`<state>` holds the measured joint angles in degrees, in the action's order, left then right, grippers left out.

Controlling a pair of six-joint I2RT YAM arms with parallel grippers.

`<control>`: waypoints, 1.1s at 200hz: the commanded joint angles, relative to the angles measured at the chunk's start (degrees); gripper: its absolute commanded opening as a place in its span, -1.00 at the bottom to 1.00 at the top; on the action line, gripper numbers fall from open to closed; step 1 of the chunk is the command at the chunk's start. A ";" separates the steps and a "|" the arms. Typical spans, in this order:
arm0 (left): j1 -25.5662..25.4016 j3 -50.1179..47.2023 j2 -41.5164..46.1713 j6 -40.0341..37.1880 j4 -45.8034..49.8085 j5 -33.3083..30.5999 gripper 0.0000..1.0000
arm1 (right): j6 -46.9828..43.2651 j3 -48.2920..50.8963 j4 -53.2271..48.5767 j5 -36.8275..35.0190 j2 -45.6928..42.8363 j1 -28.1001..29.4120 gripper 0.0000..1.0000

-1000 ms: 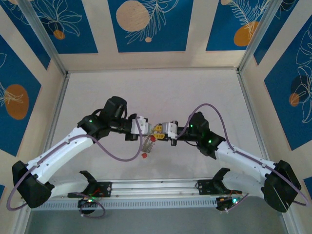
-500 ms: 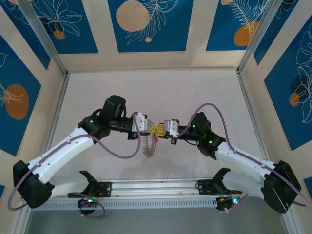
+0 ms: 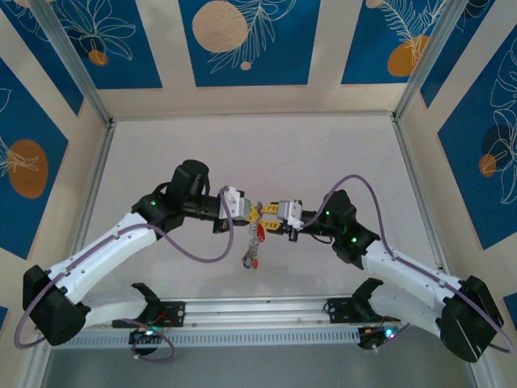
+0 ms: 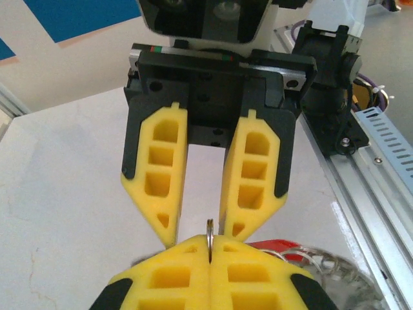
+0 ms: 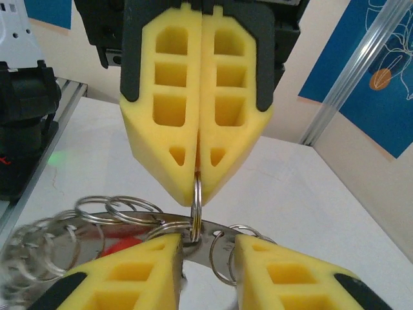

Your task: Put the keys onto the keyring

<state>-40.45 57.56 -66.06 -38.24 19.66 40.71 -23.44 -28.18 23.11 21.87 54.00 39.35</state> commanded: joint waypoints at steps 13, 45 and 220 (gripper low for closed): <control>0.89 -1.13 1.81 -1.02 -1.79 5.25 -1.00 | 3.32 2.92 -1.15 1.73 -4.54 -0.95 -0.32; 0.90 -1.14 1.73 -1.22 -1.84 6.48 -1.00 | 7.01 5.14 -2.48 2.39 -6.35 -0.18 -0.15; 1.00 0.24 -0.49 -2.06 -0.01 9.37 -1.00 | 8.29 9.02 5.20 -4.45 -3.56 2.45 -0.07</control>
<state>-39.97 56.34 -66.30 -39.11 19.84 46.17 -13.91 -18.83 26.57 17.43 51.22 43.27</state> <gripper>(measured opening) 0.043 0.463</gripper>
